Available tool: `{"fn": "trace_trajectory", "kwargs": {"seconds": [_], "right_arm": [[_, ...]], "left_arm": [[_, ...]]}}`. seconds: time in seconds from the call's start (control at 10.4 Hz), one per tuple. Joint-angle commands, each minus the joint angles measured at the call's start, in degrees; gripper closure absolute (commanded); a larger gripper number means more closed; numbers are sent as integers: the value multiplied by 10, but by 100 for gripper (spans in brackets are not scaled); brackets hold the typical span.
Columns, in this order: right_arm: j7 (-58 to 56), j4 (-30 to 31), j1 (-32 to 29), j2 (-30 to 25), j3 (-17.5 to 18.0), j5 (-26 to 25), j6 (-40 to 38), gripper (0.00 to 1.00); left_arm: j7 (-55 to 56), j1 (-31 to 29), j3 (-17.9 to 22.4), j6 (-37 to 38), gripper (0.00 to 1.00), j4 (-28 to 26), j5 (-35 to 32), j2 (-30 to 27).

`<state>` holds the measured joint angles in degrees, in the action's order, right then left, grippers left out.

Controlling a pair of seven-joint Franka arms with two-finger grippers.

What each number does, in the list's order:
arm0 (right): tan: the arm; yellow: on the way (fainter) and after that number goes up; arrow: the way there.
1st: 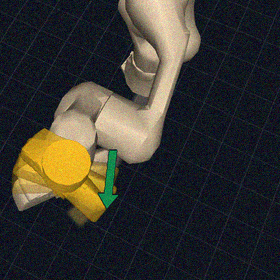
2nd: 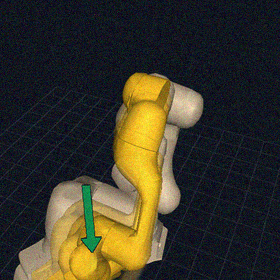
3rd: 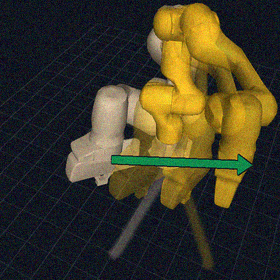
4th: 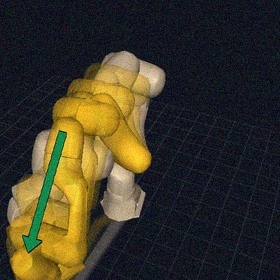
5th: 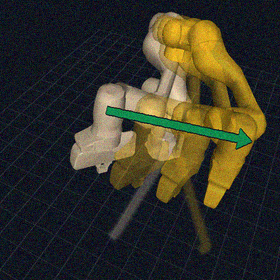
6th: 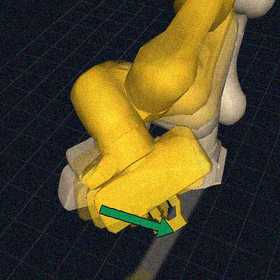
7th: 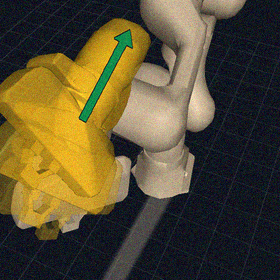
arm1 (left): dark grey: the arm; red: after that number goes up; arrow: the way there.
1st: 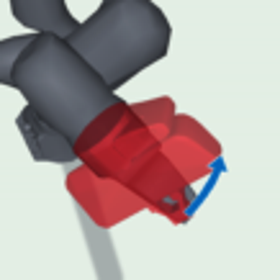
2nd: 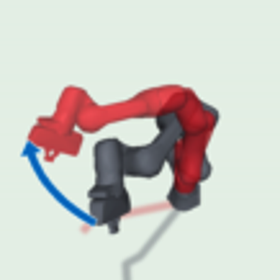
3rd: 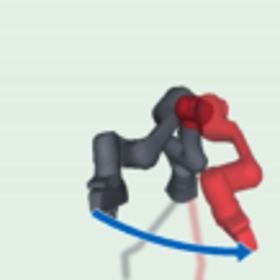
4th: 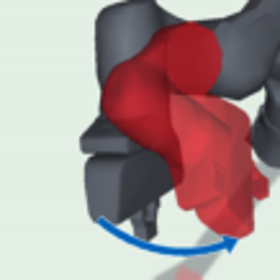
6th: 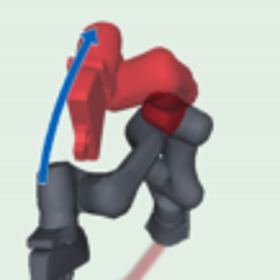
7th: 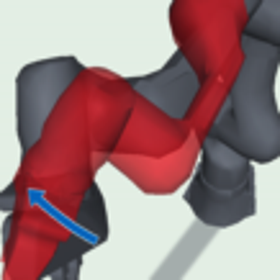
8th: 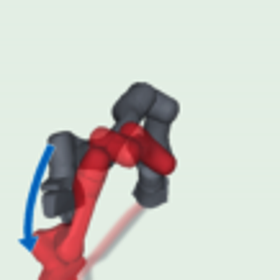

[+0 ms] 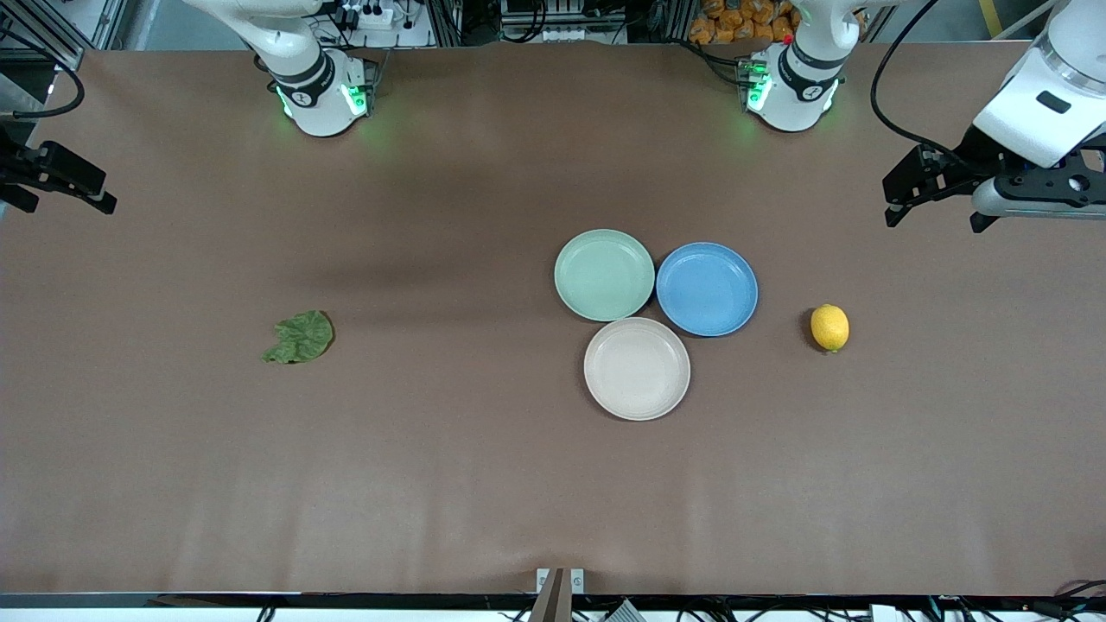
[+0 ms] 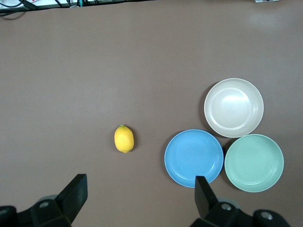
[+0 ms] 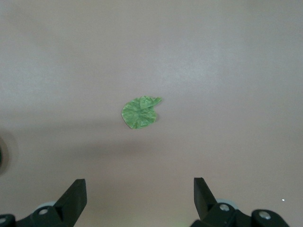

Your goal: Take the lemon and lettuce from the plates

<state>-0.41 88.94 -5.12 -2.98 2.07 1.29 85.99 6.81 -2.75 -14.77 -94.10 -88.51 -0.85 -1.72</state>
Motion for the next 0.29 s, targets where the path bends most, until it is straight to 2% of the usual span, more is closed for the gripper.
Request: {"fn": "trace_trajectory", "kwargs": {"seconds": [0.0,0.19], "right_arm": [[-6,10,0,-8,0,5,6,0],[-6,9,0,-5,0,11,7,0]], "left_arm": [[-4,2,-1,16,0,13,-9,-1],[-5,2,0,15,0,12,-8,1]]}}
